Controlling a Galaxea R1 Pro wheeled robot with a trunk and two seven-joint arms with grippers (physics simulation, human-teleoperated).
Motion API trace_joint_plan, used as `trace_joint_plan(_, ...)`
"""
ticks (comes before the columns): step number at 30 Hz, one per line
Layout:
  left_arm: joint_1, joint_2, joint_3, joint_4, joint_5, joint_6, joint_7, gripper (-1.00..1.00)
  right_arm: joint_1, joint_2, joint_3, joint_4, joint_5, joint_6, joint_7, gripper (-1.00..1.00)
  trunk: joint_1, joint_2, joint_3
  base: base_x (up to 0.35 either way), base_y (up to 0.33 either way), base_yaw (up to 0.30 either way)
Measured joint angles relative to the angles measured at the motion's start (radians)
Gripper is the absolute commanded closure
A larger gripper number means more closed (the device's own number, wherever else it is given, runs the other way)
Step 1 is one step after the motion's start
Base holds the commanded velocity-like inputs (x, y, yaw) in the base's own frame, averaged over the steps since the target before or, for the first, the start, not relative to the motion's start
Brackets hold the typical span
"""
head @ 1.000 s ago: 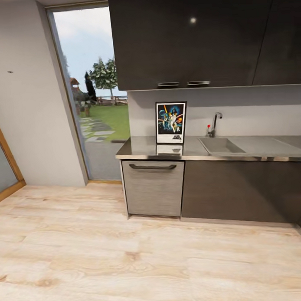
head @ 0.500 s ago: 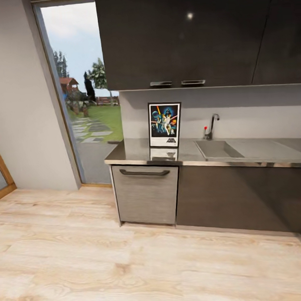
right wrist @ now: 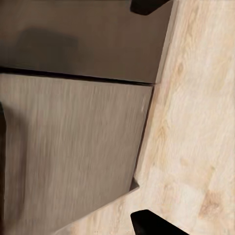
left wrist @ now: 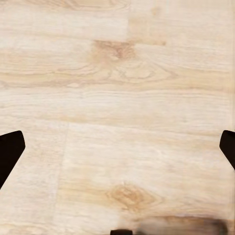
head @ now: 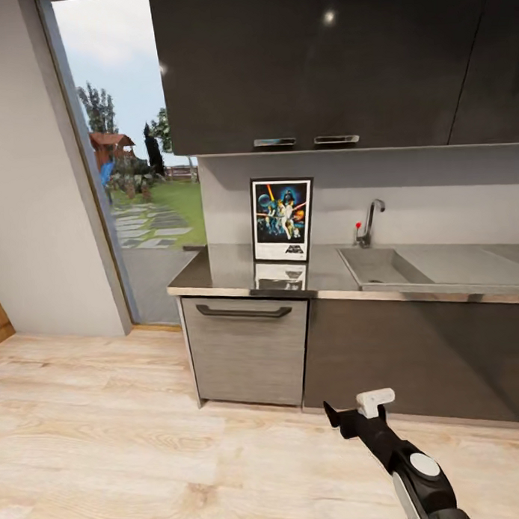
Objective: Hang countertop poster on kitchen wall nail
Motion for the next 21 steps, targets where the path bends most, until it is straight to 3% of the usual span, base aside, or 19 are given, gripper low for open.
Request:
trace_joint_plan(5, 0.0, 0.0, 0.0, 0.0, 0.0, 0.0, 0.0, -1.0, -0.043, -0.015, -0.004, -0.072, -0.002, 0.1, 0.082, -1.0, 0.0, 0.0, 0.0, 0.296, -0.149, 0.0)
trace_joint_plan(9, 0.0, 0.0, 0.0, 0.0, 0.0, 0.001, 0.001, -1.0, -0.134, -0.033, -0.013, -0.09, -0.003, 0.197, 0.172, -1.0, 0.0, 0.0, 0.0, 0.284, -0.161, 0.0)
trace_joint_plan(12, 0.0, 0.0, 0.0, 0.0, 0.0, 0.001, 0.001, -1.0, -0.197, -0.04, -0.044, -0.095, -0.003, 0.263, 0.25, -1.0, 0.0, 0.0, 0.0, 0.221, -0.141, 0.0)
trace_joint_plan(14, 0.0, 0.0, 0.0, 0.0, 0.0, 0.001, 0.001, -1.0, -0.261, -0.043, -0.088, -0.096, -0.003, 0.334, 0.334, -1.0, 0.0, 0.0, 0.0, 0.131, -0.086, 0.0)
trace_joint_plan(18, 0.0, 0.0, 0.0, -0.001, 0.0, 0.002, 0.001, -1.0, -0.348, -0.046, -0.129, -0.097, -0.003, 0.433, 0.42, -1.0, 0.0, 0.0, 0.0, 0.066, -0.043, 0.0)
trace_joint_plan(21, 0.0, 0.0, 0.0, -0.001, 0.001, 0.001, 0.001, -1.0, -0.459, -0.05, -0.152, -0.097, -0.003, 0.529, 0.478, -1.0, 0.001, 0.0, 0.0, 0.021, -0.014, 0.0)
